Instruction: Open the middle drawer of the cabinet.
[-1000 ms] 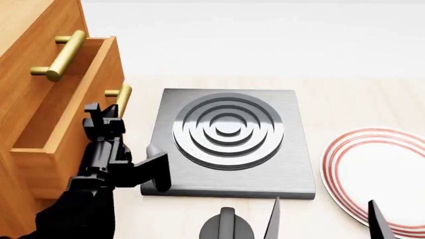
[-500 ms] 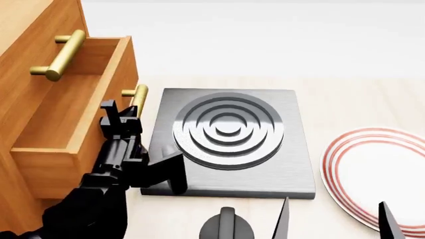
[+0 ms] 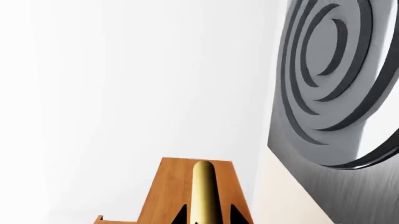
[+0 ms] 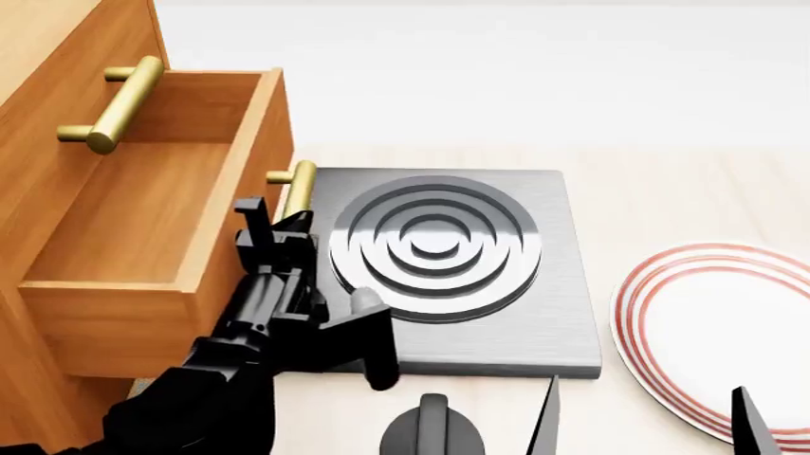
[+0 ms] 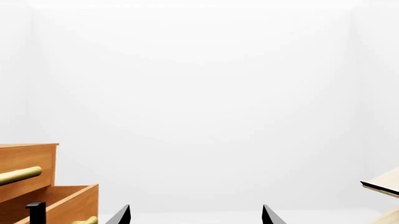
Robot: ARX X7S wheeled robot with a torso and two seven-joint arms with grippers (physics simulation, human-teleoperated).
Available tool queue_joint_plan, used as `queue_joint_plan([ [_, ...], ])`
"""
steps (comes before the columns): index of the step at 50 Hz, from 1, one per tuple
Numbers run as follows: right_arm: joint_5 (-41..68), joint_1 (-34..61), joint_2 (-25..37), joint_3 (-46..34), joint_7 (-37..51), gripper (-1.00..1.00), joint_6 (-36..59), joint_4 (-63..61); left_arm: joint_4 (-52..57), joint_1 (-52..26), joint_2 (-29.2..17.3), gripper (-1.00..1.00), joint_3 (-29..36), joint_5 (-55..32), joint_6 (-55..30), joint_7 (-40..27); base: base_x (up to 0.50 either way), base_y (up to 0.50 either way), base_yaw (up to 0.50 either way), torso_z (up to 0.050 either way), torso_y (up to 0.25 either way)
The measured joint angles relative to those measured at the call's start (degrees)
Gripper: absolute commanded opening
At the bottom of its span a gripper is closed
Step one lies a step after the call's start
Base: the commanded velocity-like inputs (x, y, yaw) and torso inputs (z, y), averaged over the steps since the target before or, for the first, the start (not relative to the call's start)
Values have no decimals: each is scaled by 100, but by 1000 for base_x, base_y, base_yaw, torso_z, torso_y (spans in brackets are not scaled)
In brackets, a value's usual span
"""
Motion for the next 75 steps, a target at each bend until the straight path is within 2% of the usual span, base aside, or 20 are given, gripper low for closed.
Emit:
queue_joint_plan([
  [15, -6, 12, 22, -34, 36, 100, 9, -3, 369, 18, -27, -100, 17, 26, 69, 19, 0, 0, 0, 1, 4],
  [16, -7, 12, 24, -37, 38, 100, 9, -3, 378, 20, -29, 100, 18, 7, 81, -3, 0, 0, 0, 0, 0],
  [31, -3, 39, 50, -73, 65, 100, 9, 26, 896, -64, 178, 100, 41, 722, 109, -649, 0, 0, 0, 0, 0],
  [43, 6, 50, 72, -85, 84, 100, -5, 51, 985, -182, 223, 100, 7, 486, 316, -1114, 0, 0, 0, 0, 0],
  [54, -2, 84, 83, -124, 98, 100, 3, 88, 804, -748, 217, 100, -221, -1079, 850, -1590, 0, 0, 0, 0, 0],
  [62, 14, 112, 90, -141, 114, 100, 18, 91, 880, -1036, 2, 100, -828, -2215, 1108, -1486, 0, 0, 0, 0, 0],
  [75, 113, 74, 100, -83, 126, 100, -103, 129, 2311, -1452, -763, 100, -2029, -4336, 252, -1420, 0, 0, 0, 0, 0],
])
